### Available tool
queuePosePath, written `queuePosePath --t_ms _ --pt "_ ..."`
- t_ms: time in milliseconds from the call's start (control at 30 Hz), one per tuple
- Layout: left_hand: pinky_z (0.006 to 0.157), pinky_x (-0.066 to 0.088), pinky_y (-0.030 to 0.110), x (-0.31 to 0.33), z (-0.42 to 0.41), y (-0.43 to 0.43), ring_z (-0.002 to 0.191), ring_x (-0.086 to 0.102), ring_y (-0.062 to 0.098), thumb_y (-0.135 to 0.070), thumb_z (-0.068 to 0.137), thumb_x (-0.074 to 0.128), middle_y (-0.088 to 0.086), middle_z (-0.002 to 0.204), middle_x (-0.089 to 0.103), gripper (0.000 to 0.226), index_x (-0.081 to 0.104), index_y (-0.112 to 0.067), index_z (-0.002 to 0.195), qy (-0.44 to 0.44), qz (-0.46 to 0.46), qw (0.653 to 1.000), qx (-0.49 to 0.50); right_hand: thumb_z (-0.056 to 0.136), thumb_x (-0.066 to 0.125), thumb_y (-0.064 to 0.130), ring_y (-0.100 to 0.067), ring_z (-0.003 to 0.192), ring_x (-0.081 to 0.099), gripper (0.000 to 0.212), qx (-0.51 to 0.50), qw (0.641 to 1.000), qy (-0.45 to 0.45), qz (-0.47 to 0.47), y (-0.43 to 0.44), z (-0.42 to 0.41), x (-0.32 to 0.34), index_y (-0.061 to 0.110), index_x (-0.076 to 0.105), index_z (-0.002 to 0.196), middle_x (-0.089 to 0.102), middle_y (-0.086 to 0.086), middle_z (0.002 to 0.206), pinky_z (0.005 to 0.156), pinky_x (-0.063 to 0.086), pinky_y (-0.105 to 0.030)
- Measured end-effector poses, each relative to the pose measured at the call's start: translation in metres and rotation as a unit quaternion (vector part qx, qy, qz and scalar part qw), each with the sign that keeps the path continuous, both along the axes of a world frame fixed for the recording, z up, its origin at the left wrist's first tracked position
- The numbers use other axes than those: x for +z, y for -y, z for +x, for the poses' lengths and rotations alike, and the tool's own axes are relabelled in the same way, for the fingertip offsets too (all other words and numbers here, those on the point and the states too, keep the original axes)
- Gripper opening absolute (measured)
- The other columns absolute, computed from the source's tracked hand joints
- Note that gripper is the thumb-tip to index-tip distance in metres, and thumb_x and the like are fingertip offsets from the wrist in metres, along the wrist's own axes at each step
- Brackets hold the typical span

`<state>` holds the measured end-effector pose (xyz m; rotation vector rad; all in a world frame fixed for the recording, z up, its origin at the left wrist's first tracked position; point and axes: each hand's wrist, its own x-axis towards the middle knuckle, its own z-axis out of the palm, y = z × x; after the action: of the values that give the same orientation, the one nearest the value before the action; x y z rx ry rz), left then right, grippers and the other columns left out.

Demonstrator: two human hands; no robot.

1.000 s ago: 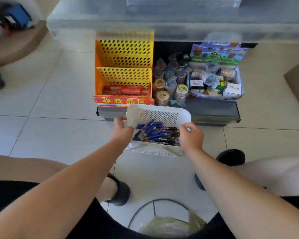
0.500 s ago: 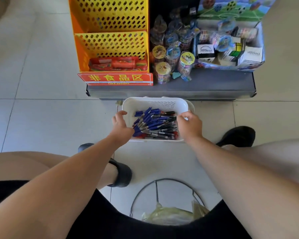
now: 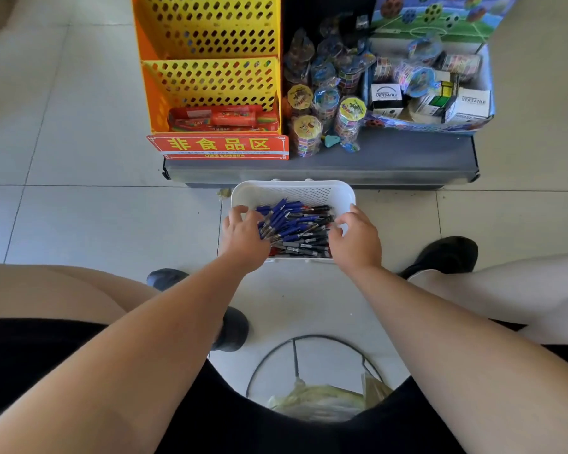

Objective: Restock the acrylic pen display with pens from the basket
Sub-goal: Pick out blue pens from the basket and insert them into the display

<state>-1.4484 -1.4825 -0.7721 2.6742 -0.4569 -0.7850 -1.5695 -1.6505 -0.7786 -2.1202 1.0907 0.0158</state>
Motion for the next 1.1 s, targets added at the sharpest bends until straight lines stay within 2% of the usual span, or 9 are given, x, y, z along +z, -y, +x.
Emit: queuePosePath --t_ms 67,167,233,333,467,667,867,1000,1100 --pt "0.111 0.035 0.041 0.001 -0.002 0.004 0.134 0.028 0.031 -0.007 0.083 0.062 0.007 0.146 0.030 0.056 0.049 -0.020 0.136 -0.011 -0.009 1.000 -0.013 0.092 0.057 0.013 -0.023 0.129 0.052 0.022 0.021 1.000 0.013 0.003 -0.002 -0.002 0.001 0.009 0.069 0.110 0.051 -0.004 0.147 0.091 0.041 -0.025" --pt "0.108 0.039 0.041 0.001 -0.001 0.011 0.128 0.036 0.030 -0.008 0.086 0.062 0.008 0.144 0.035 0.052 0.049 -0.018 0.135 -0.029 -0.029 0.999 -0.021 0.091 0.055 0.011 -0.026 0.112 0.060 0.024 0.031 0.999 0.030 0.014 -0.007 0.004 0.005 0.009 0.068 0.111 0.065 -0.005 0.127 0.082 0.043 -0.024" --pt "0.096 0.047 0.037 0.001 0.001 0.015 0.115 0.046 0.025 -0.009 0.087 0.062 0.006 0.142 0.040 0.052 0.049 -0.018 0.136 -0.050 -0.046 0.998 -0.015 0.092 0.054 0.012 -0.025 0.104 0.063 0.029 0.036 0.998 0.027 0.040 -0.011 0.008 0.008 0.012 0.067 0.117 0.068 -0.006 0.119 0.083 0.049 -0.028" --pt "0.080 0.050 0.033 0.000 0.002 0.020 0.101 0.054 0.021 -0.008 0.087 0.060 0.004 0.138 0.049 0.052 0.048 -0.018 0.137 -0.077 -0.071 0.994 0.001 0.092 0.054 0.014 -0.023 0.110 0.064 0.034 0.026 0.996 0.022 0.083 -0.016 0.015 0.005 0.015 0.064 0.125 0.068 -0.006 0.123 0.091 0.053 -0.035" --pt "0.084 0.047 0.030 -0.003 0.002 0.025 0.108 0.054 0.019 -0.003 0.089 0.053 0.002 0.138 0.053 0.054 0.046 -0.017 0.140 -0.119 -0.104 0.987 0.034 0.092 0.055 0.012 -0.017 0.118 0.061 0.036 0.008 0.990 0.030 0.137 -0.023 0.025 -0.004 0.018 0.062 0.126 0.066 -0.003 0.125 0.096 0.051 -0.035" --pt "0.079 0.047 0.028 -0.016 0.009 0.027 0.109 0.058 0.020 0.004 0.089 0.050 0.000 0.135 0.057 0.053 0.048 -0.018 0.137 -0.147 -0.112 0.980 0.070 0.091 0.058 0.008 -0.018 0.114 0.061 0.041 -0.007 0.986 0.010 0.169 -0.027 0.040 -0.017 0.015 0.058 0.132 0.064 -0.002 0.127 0.094 0.048 -0.029" --pt "0.089 0.051 0.032 -0.033 0.025 0.032 0.106 0.056 0.018 0.009 0.088 0.046 0.001 0.133 0.058 0.055 0.050 -0.018 0.136 -0.153 -0.104 0.976 0.112 0.088 0.058 0.009 -0.021 0.110 0.062 0.044 -0.009 0.982 -0.022 0.186 -0.030 0.057 -0.036 0.016 0.056 0.132 0.065 -0.002 0.123 0.096 0.053 -0.044" --pt "0.072 0.044 0.029 -0.044 0.037 0.038 0.090 0.054 0.018 0.002 0.092 0.046 0.001 0.119 0.059 0.045 0.052 -0.017 0.133 -0.126 -0.062 0.986 0.085 0.087 0.058 0.009 -0.022 0.108 0.062 0.047 0.000 0.982 -0.049 0.181 -0.024 0.070 -0.041 0.016 0.055 0.134 0.064 -0.002 0.122 0.092 0.052 -0.038" --pt "0.070 0.044 0.030 -0.055 0.043 0.043 0.085 0.053 0.019 0.003 0.091 0.050 0.007 0.121 0.059 0.046 0.052 -0.016 0.134 -0.111 -0.032 0.991 0.070 0.088 0.060 0.009 -0.023 0.114 0.060 0.051 0.031 0.981 -0.077 0.178 -0.019 0.079 -0.048 0.015 0.052 0.138 0.063 -0.004 0.127 0.094 0.049 -0.033"
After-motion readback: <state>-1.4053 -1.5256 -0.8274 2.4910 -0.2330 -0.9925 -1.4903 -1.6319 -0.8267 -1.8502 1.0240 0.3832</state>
